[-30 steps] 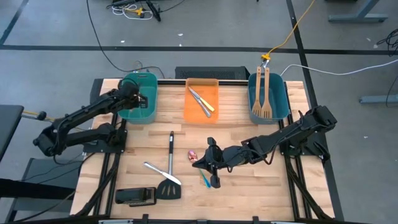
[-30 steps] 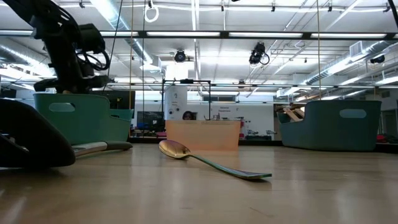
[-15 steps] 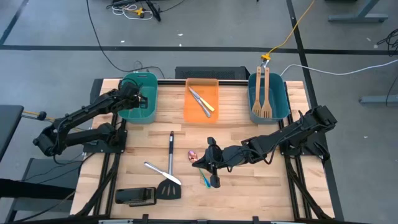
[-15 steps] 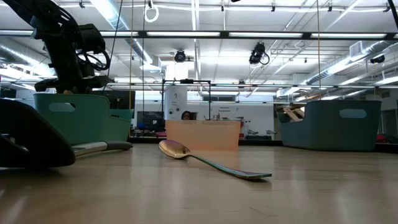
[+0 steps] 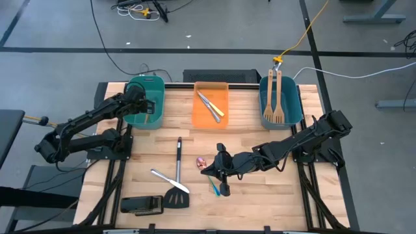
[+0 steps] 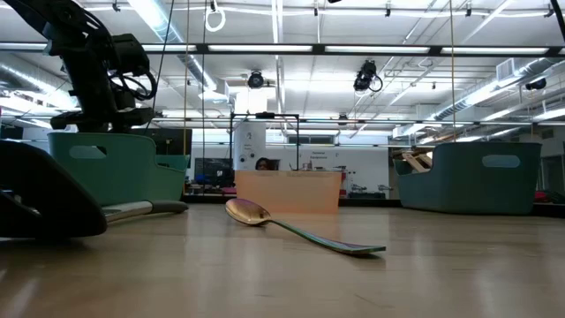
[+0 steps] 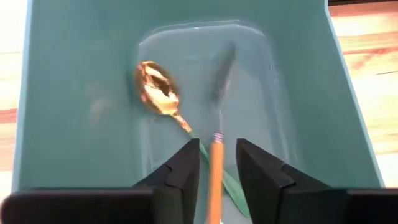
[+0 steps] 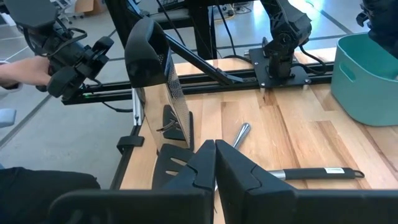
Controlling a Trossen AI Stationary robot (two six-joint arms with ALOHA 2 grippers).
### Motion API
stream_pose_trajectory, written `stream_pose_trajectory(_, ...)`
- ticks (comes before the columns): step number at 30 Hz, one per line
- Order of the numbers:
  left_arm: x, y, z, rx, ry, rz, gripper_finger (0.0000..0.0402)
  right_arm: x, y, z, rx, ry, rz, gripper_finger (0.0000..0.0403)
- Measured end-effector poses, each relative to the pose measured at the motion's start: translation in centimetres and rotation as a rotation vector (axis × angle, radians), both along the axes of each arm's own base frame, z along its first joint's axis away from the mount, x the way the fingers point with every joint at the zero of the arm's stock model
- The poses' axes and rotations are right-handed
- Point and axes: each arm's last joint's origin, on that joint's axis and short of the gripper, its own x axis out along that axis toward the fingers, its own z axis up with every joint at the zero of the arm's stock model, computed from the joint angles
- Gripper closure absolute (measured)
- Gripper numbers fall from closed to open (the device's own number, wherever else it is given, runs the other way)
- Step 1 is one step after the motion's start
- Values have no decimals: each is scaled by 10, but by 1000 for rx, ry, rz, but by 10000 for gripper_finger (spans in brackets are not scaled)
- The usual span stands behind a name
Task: Pick & Place Kitchen Items
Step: Put the silver knife into the orange bin
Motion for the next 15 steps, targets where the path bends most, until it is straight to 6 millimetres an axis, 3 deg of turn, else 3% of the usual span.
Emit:
stream_pose_trajectory(7,0,0,3,14,54,-77,252,0,0,0,0,0,0,383)
stream_pose_trajectory(15,9,3,60,45,-8,-267,256,0,0,0,0,0,0,383)
